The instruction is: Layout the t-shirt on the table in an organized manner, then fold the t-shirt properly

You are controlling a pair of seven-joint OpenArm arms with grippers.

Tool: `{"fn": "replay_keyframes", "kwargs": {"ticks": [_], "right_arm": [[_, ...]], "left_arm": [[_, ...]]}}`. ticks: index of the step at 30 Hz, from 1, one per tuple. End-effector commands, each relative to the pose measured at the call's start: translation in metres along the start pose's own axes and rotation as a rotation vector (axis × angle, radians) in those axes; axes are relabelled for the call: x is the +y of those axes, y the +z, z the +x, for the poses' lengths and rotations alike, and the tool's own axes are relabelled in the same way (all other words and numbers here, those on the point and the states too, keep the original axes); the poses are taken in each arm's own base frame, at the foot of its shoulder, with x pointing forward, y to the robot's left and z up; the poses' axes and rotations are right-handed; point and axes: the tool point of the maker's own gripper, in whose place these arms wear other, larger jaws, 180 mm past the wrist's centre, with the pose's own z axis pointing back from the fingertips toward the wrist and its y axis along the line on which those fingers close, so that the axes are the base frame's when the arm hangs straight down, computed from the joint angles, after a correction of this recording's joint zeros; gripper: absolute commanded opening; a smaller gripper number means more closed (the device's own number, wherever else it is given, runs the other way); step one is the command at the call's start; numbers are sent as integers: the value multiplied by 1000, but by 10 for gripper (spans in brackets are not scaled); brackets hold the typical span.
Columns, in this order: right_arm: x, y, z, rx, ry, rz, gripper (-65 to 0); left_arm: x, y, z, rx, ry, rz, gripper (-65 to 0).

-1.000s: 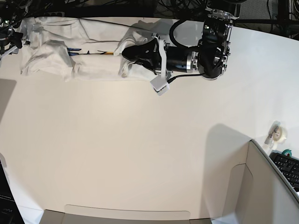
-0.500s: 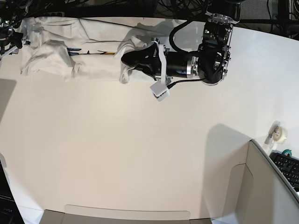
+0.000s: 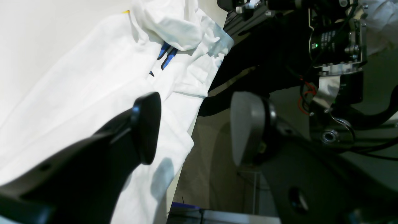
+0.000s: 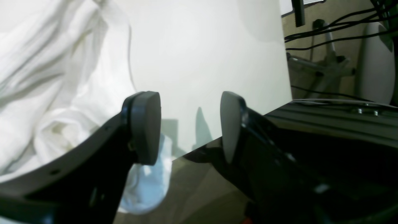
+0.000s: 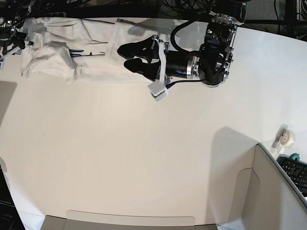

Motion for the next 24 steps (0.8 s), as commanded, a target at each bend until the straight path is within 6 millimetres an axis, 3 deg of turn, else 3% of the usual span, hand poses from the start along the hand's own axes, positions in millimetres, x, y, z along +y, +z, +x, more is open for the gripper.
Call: {"fn": "replay_keyframes", "kwargs": {"ticks": [1, 6, 8, 14, 22, 24], "right_arm": [[-2, 3, 10, -39, 12, -2, -343], [9, 5, 25, -90, 81, 71, -339], [5, 7, 22, -95, 105, 96, -338], [-1, 6, 22, -89, 104, 195, -229], [15, -11, 14, -132, -122, 563, -217], [20, -20, 2, -103, -226, 673, -217]], "left_arm": [[-7, 2, 13, -43, -20, -23, -332], [4, 16, 21, -85, -11, 24, -347], [10, 24, 21, -91, -7, 48, -347], [18, 34, 16, -72, -7, 81, -347], [19, 35, 12, -64, 0, 87, -347], [19, 35, 12, -64, 0, 87, -347]]}}
